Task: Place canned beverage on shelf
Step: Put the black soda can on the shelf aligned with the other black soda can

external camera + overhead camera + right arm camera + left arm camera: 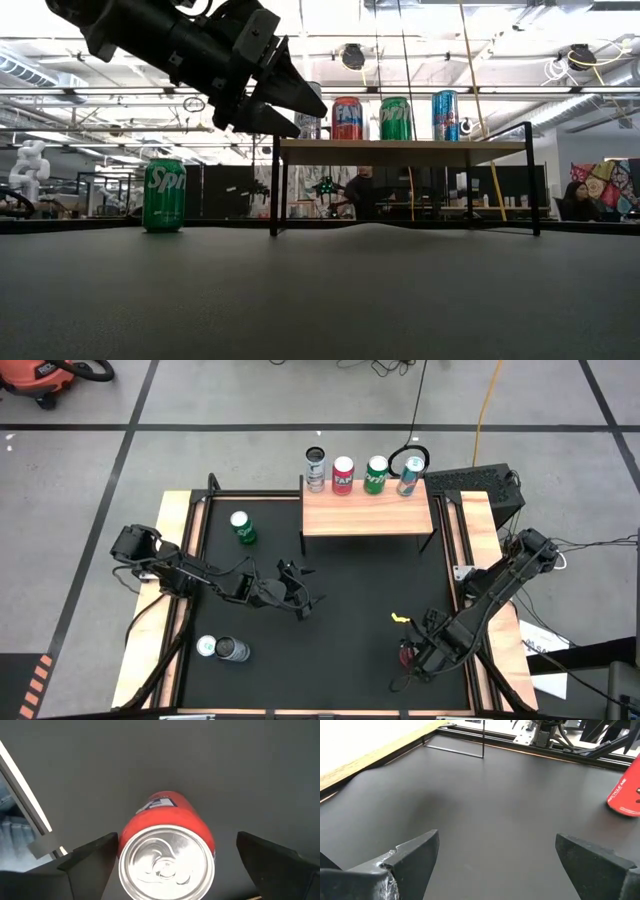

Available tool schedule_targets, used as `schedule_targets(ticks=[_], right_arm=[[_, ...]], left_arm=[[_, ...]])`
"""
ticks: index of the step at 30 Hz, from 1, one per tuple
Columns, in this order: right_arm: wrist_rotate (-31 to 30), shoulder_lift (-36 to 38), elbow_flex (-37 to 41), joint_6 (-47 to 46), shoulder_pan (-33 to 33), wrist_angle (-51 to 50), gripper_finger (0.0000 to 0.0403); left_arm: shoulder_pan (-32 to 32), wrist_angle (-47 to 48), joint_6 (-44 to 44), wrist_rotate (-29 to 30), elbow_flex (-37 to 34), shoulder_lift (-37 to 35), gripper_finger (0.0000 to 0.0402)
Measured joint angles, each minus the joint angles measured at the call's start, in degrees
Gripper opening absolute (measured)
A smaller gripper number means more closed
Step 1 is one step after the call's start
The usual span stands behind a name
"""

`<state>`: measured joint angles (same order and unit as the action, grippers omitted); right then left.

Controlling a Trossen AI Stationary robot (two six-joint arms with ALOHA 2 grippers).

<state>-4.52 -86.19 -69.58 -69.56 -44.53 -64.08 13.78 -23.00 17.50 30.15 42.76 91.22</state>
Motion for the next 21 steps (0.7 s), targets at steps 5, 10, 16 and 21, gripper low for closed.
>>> schedule_targets(ticks=[5,10,16,21], right_arm=[[-0.4,0.7,0.1,1.5,-0.3,1.6,0.0393],[-4.4,3.0,0.1,3.8,-1.7,5.3,0.0393],[-11.6,6.1,0.1,4.4,-3.5,6.1,0.0393],[-20.2,8.2,0.1,4.9,-4.9,6.6,0.0393]], left_arm=[[0.5,3.7,-1.3,0.5,0.0,-2.0,0.0393],[2.6,14.7,0.2,10.6,0.1,-10.2,0.0393],[4.8,23.3,1.7,21.0,0.1,-17.5,0.0393],[4.5,26.9,4.0,21.1,0.1,-18.3,0.0393]])
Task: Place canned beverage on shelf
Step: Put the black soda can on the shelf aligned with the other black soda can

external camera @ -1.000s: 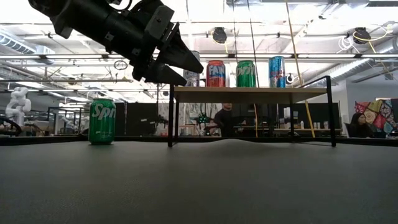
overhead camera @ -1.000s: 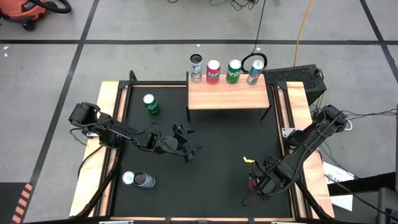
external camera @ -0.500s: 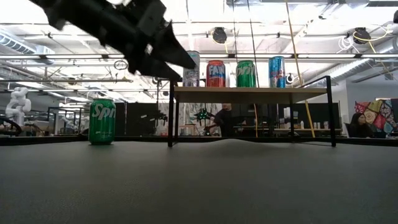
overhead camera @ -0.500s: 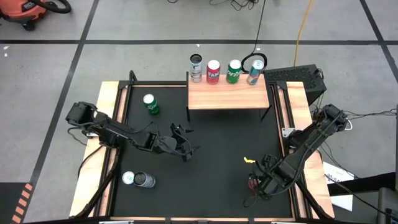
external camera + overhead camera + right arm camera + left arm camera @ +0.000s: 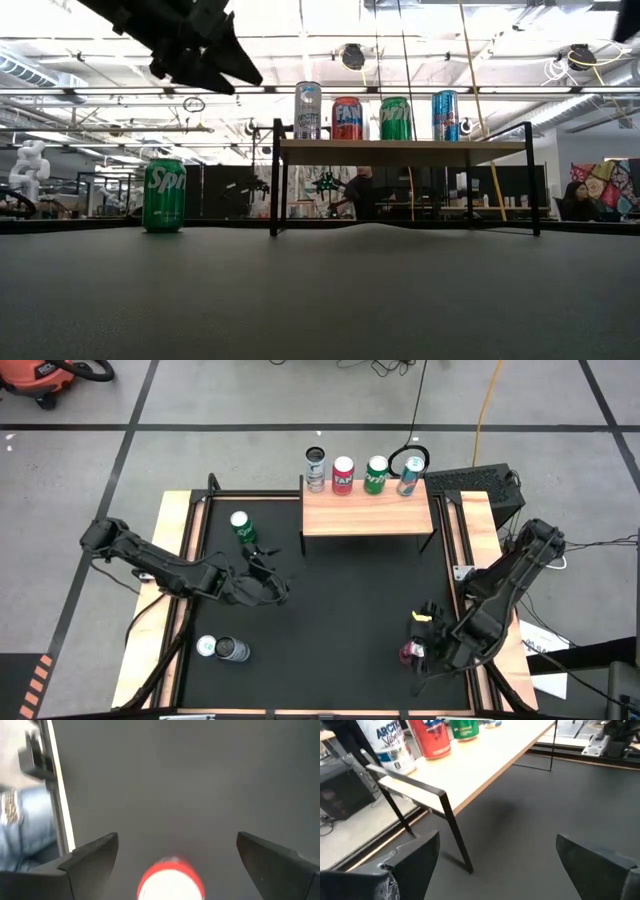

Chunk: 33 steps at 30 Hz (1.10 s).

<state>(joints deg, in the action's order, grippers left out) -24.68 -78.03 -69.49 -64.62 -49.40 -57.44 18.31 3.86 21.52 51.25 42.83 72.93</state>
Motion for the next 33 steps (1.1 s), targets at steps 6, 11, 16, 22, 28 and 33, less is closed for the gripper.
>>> schedule_targets(ticks=[6,11,16,22,28,33], right_arm=[[-9.4,0.8,0.0,3.4,-0.6,1.1,0.0393],[-16.7,0.7,0.0,5.9,-0.4,0.7,0.0393],[-27.4,0.7,0.0,-3.0,0.3,-11.6,0.0393],[-31.1,0.7,0.0,-1.8,3.1,-15.9,0.0393],[-20.0,0.6,3.6,35.7,11.4,24.7,0.0393],[-2.1,-1.5,6.6,55.6,20.4,52.0,0.0393]], left_arm=[[-2.2,7.1,0.6,1.2,-0.1,-0.9,0.0393],[-7.8,11.3,2.3,-8.8,-1.4,-5.5,0.0392],[-5.5,22.4,11.7,-19.9,0.3,-11.9,0.0392],[7.0,34.6,22.2,-18.9,9.0,-15.3,0.0392],[16.3,41.5,23.6,-4.5,16.3,-12.0,0.0392],[18.2,45.1,25.3,-1.5,16.6,-9.7,0.0392]])
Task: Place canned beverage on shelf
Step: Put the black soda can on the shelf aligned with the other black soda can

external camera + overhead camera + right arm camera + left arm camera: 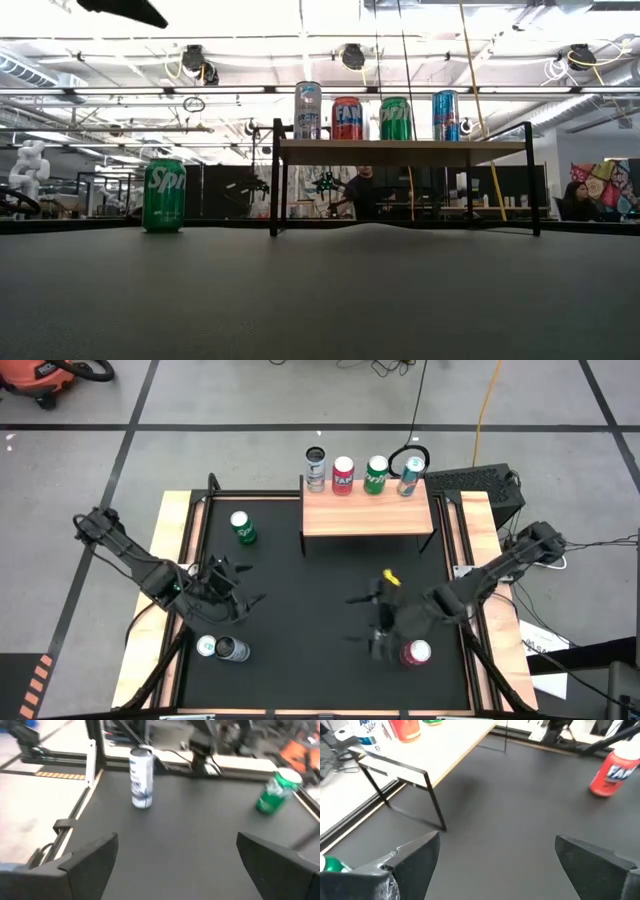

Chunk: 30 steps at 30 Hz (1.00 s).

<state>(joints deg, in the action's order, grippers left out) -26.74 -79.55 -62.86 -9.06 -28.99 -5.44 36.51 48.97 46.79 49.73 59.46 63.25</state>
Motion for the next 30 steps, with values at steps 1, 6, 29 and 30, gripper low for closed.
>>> schedule_targets(ticks=[1,6,29,30], right_arm=[[2.4,-1.1,0.0,2.1,1.8,2.4,0.0393],[15.6,-8.7,0.1,8.1,8.9,15.4,0.0393],[29.7,-36.2,-14.2,11.9,16.0,37.0,0.0393],[29.7,-36.2,-14.2,11.4,16.2,37.0,0.0393]], left_arm=[[0.1,1.6,1.0,0.0,0.0,0.4,0.0392],[0.8,11.2,5.0,-1.9,0.0,0.7,0.0392],[4.6,22.6,15.9,-27.6,2.4,1.8,0.0392],[4.6,22.5,15.9,-27.6,2.4,2.0,0.0392]])
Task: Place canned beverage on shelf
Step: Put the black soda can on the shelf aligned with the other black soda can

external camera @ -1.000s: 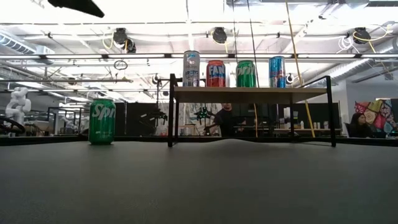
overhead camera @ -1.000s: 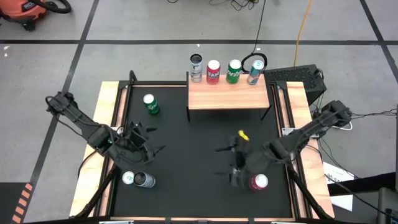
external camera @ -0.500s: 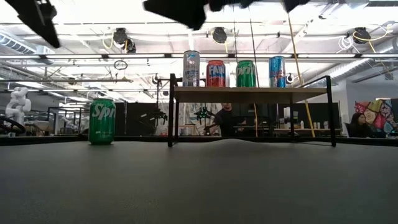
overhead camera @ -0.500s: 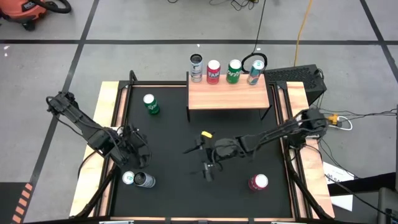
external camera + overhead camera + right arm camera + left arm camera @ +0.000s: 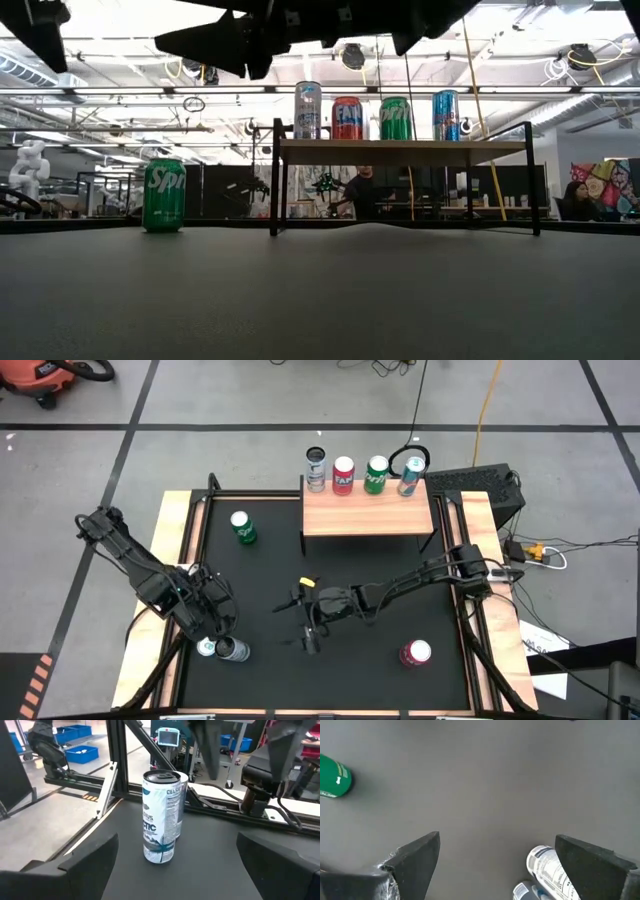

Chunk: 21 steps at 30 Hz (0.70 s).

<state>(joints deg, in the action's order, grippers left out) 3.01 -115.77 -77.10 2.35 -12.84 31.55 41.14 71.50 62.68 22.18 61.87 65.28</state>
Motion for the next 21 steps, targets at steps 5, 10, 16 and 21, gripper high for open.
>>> schedule_targets(ticks=[5,10,16,21], right_arm=[[-0.1,0.0,0.0,-1.7,0.5,-0.1,0.0393],[0.1,0.2,0.0,-2.9,0.5,-0.5,0.0393],[4.4,1.0,1.2,-2.9,0.6,0.8,0.0393],[10.2,1.0,1.8,-4.1,1.3,3.4,0.0393]], left_arm=[[-1.8,3.4,5.6,-0.1,0.1,1.0,0.0392],[-3.2,6.0,13.5,-5.9,2.9,1.9,0.0392],[-0.9,1.1,13.6,-12.0,12.2,8.7,0.0392],[1.2,6.6,18.2,-17.6,19.7,17.7,0.0392]])
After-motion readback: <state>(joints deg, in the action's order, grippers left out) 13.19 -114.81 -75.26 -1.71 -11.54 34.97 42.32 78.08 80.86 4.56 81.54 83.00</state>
